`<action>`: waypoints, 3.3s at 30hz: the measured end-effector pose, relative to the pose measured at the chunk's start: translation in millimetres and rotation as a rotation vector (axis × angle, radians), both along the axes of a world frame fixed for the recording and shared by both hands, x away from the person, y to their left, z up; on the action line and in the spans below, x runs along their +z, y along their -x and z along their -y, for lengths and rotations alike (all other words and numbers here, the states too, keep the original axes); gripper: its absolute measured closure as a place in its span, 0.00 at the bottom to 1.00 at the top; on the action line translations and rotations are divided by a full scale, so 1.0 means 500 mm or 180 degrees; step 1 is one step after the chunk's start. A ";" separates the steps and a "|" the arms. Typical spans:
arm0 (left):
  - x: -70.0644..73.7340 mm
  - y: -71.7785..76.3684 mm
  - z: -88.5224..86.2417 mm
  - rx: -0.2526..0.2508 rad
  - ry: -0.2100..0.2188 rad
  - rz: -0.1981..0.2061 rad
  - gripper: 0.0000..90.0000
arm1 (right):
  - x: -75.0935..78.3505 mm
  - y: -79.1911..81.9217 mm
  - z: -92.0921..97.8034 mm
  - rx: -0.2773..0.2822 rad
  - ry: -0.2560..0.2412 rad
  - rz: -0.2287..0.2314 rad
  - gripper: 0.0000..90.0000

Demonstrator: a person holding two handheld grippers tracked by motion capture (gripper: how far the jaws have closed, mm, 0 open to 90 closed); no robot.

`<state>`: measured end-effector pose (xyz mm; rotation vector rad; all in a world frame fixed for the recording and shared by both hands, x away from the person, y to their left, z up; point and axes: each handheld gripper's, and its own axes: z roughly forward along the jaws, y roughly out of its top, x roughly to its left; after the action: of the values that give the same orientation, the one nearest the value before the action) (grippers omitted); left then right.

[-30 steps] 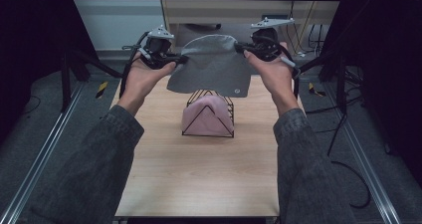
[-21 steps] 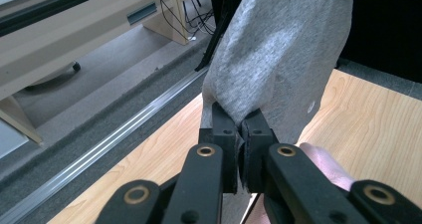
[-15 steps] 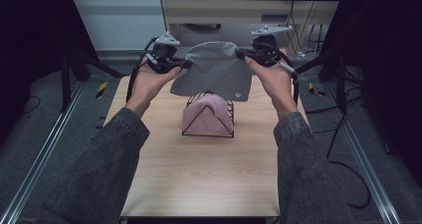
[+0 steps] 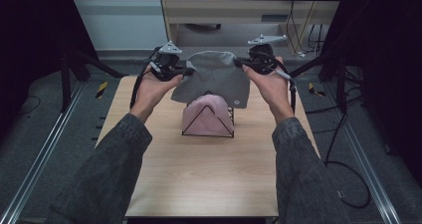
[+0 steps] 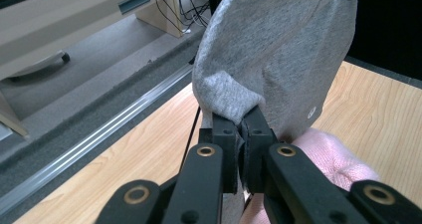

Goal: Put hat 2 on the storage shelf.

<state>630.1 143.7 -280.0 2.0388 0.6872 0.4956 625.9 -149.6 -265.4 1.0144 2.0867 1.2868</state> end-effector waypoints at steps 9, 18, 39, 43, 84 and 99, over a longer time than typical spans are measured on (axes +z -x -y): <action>-0.024 0.005 0.001 -0.0013 -0.0024 -0.0040 0.97 | -0.034 0.001 0.003 0.0007 -0.0004 -0.0098 0.96; -0.039 0.008 -0.005 -0.0022 -0.0009 -0.0042 0.97 | -0.053 0.001 -0.001 0.0028 -0.0003 -0.0168 0.96; -0.078 0.012 -0.021 0.0022 0.0004 -0.0138 0.97 | -0.088 0.005 -0.022 0.0085 0.0057 -0.0247 0.96; -0.088 0.014 -0.025 0.0035 0.0033 -0.0159 0.97 | -0.095 0.006 -0.027 0.0097 0.0056 -0.0252 0.96; -0.181 0.031 -0.045 0.0130 0.0029 -0.0341 0.97 | -0.170 0.029 -0.048 0.0151 0.0219 -0.0444 0.96; -0.190 0.053 -0.057 0.0425 0.0095 -0.0122 0.64 | -0.174 0.038 -0.042 -0.0056 0.0205 -0.0396 0.62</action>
<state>603.6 172.4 -375.1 1.9875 0.8531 0.5211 606.7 -128.8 -352.3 1.1075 2.1918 1.1669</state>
